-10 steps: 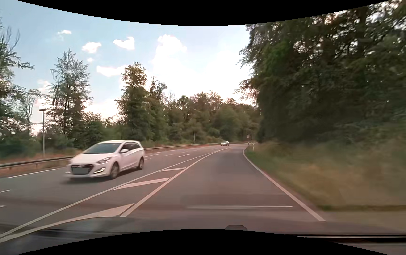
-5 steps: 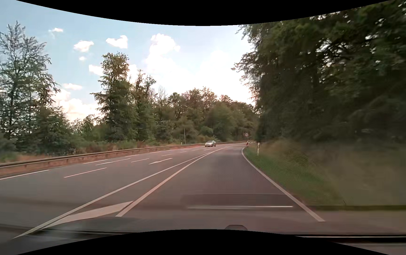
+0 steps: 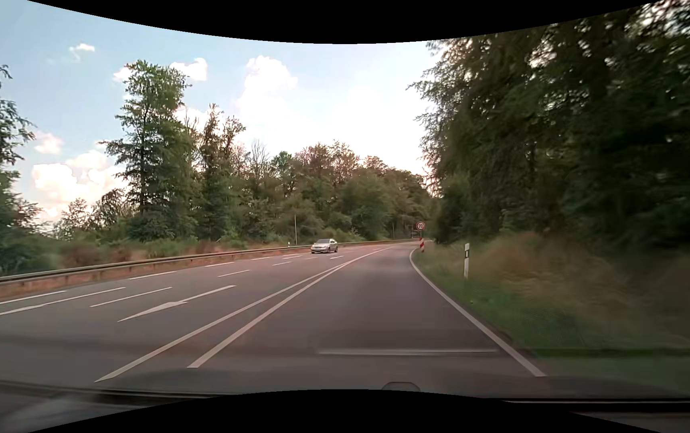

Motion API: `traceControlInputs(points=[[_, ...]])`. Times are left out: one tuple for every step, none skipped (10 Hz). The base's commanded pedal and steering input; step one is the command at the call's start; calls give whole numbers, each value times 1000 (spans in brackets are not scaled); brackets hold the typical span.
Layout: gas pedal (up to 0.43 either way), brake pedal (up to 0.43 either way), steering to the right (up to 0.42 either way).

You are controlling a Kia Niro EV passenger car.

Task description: Follow the waypoints while adhering to traffic rules and regulations

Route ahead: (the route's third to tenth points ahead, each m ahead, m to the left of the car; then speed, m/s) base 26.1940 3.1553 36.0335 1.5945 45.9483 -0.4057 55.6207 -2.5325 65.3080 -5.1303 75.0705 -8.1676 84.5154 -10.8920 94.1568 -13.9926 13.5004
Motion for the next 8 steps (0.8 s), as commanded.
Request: traceControlInputs(points=[[0, 0, 11], [0, 0, 10], [0, 0, 11], [0, 0, 11], [0, 0, 11], [87, 0, 11], [130, 0, 11], [177, 0, 11]])
